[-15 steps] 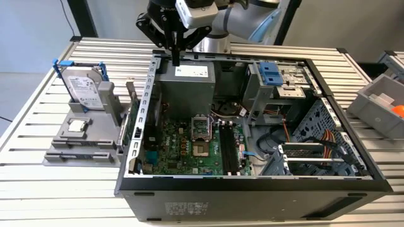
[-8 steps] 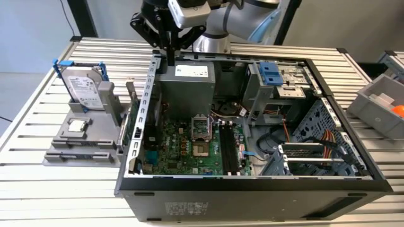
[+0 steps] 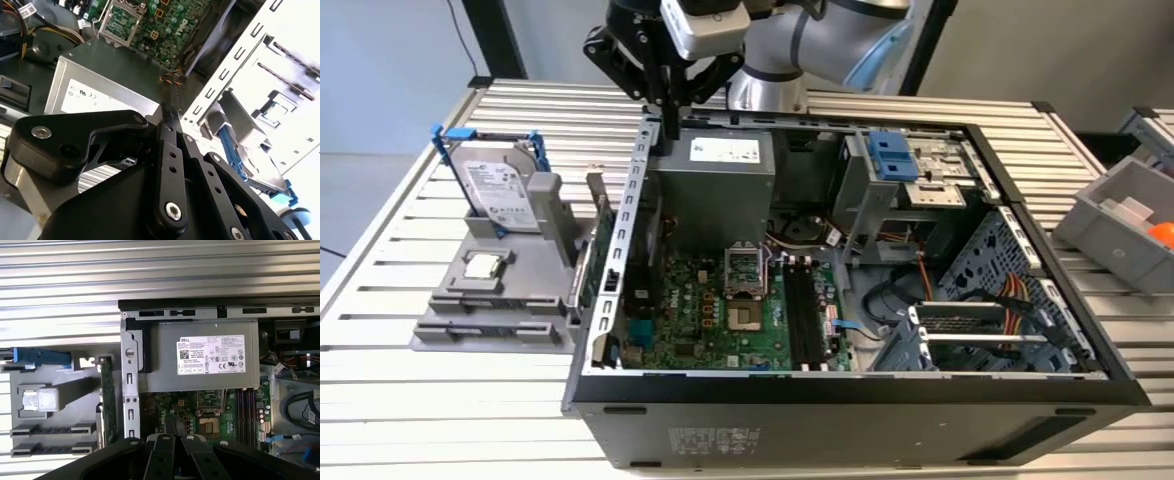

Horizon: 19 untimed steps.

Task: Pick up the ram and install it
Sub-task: 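Reach for the ram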

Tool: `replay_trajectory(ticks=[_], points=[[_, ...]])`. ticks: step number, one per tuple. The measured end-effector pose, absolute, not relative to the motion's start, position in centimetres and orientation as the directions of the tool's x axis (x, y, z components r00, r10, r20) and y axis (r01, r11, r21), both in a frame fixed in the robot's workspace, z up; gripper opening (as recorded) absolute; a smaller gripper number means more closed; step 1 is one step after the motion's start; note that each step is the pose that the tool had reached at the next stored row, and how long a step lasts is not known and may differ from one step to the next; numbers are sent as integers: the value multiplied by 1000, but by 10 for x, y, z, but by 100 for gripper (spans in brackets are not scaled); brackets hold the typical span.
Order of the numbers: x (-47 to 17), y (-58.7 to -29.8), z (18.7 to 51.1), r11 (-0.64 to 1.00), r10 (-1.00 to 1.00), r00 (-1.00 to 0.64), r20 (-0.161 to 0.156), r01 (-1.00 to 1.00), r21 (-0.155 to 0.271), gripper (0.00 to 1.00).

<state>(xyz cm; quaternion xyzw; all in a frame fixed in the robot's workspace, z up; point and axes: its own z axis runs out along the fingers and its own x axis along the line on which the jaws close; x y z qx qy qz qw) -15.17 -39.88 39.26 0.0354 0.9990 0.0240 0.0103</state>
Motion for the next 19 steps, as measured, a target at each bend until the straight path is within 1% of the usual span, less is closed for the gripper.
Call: replay_trajectory(ticks=[19], points=[[-173, -399, 393, 996, 71, -997, -19, 70, 49, 0]])
